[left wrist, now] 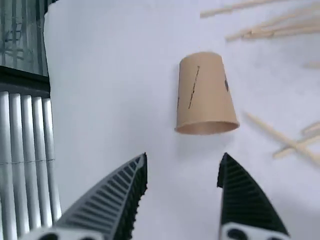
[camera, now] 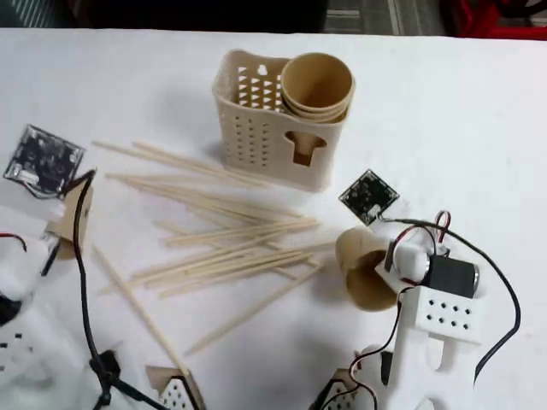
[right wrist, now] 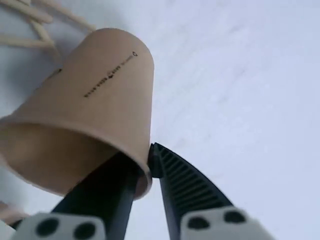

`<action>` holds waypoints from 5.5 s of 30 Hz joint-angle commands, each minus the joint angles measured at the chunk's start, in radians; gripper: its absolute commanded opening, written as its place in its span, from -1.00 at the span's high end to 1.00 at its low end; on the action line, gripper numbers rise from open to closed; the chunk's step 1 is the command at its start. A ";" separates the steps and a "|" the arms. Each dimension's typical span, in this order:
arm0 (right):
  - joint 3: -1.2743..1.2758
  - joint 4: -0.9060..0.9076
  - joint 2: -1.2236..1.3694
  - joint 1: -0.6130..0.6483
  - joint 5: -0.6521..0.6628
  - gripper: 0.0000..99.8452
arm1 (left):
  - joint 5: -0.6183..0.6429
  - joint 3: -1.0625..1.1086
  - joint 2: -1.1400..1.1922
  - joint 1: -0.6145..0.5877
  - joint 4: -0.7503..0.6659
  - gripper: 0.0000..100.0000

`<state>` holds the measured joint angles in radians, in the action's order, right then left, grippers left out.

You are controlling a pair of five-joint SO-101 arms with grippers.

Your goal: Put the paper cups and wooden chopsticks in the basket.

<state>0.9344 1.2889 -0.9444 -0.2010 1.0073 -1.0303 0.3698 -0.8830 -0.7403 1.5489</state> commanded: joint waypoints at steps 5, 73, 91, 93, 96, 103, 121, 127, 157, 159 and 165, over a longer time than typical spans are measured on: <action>-0.049 0.036 -0.018 0.002 -0.011 0.96 | -0.255 0.169 -0.007 -0.142 -0.201 0.40; -0.180 0.071 -0.019 -0.073 -0.106 0.96 | -0.080 0.870 -0.016 0.148 -1.088 0.96; -0.497 0.070 -0.008 0.096 -0.578 0.96 | 0.353 0.226 -0.016 0.263 -0.295 0.96; -0.546 0.065 -0.008 0.133 -0.620 0.96 | 0.394 0.218 -0.016 0.288 -0.273 0.96; -0.635 0.062 -0.008 0.194 -0.687 0.96 | 0.443 0.226 -0.016 0.320 -0.265 0.96; -0.781 -0.094 0.024 0.265 -0.818 0.96 | 0.505 0.276 -0.016 0.371 -0.273 0.96; -1.280 -0.101 0.636 0.326 -1.068 0.96 | 0.506 0.384 -0.016 0.386 -0.318 0.96; -1.284 -0.068 0.734 0.326 -1.080 0.96 | 0.508 0.358 -0.016 0.389 -0.311 0.96; -1.272 0.387 0.762 0.102 -0.882 0.92 | 0.804 -0.508 0.239 0.917 -0.230 0.95; -1.188 0.364 0.762 0.101 -0.881 0.92 | 0.807 -0.624 0.332 0.955 -0.180 0.95; -0.982 0.255 0.762 0.091 -0.887 0.92 | 0.809 -0.985 0.602 1.040 -0.038 0.95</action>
<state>-0.1028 1.5988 -0.1680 -0.0905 0.1174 -0.2325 -0.4250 -0.3859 0.2585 1.4599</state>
